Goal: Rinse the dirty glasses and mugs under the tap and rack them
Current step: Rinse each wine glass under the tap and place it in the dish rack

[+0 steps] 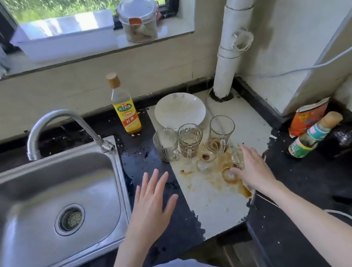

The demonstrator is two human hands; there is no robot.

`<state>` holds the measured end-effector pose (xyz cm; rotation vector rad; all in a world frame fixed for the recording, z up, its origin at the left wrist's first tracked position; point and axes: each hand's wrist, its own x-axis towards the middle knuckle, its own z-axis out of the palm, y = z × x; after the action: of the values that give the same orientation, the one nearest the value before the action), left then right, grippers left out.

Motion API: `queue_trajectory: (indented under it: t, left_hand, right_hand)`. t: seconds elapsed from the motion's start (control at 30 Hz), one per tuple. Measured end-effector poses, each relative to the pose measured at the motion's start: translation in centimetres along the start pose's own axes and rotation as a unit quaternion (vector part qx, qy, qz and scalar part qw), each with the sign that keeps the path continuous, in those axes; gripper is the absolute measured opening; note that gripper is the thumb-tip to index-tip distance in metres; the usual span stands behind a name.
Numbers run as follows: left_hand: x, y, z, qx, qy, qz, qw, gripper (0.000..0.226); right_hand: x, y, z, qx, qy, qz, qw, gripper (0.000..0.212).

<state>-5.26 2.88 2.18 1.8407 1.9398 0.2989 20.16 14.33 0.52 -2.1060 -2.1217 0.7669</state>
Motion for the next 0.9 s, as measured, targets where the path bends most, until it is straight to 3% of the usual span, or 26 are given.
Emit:
queue_trajectory:
  t: [0.3, 0.7, 0.9]
  left_hand:
    - [-3.8, 1.3, 2.0, -0.063, 0.056, -0.06, 0.995, 0.06]
    - [-9.9, -7.1, -0.9, -0.153, 0.105, -0.12, 0.975, 0.07]
    - [-11.1, -15.1, -5.4, -0.221, 0.133, -0.111, 0.96, 0.072]
  right_hand:
    - [-2.0, -1.3, -0.6, -0.005, -0.003, -0.112, 0.994, 0.068]
    - [-8.3, -19.6, 5.1, 0.081, -0.122, -0.34, 0.929, 0.061]
    - [-10.3, -29.0, 10.3, 0.181, -0.207, -0.286, 0.918, 0.058]
